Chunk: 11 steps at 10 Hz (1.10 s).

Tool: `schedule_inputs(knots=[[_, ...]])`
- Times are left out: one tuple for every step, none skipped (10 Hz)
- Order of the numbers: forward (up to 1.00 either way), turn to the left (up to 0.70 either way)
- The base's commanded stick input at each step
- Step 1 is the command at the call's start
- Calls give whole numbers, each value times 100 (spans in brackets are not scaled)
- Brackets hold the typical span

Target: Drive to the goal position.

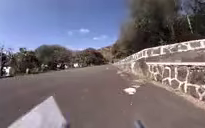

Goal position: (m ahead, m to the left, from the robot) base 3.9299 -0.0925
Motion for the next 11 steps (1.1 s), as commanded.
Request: schedule_inputs(knots=[[50,0],[50,0],[50,0],[50,0],[50,0],[50,0],[50,0],[50,0],[50,0],[50,0],[50,0]])
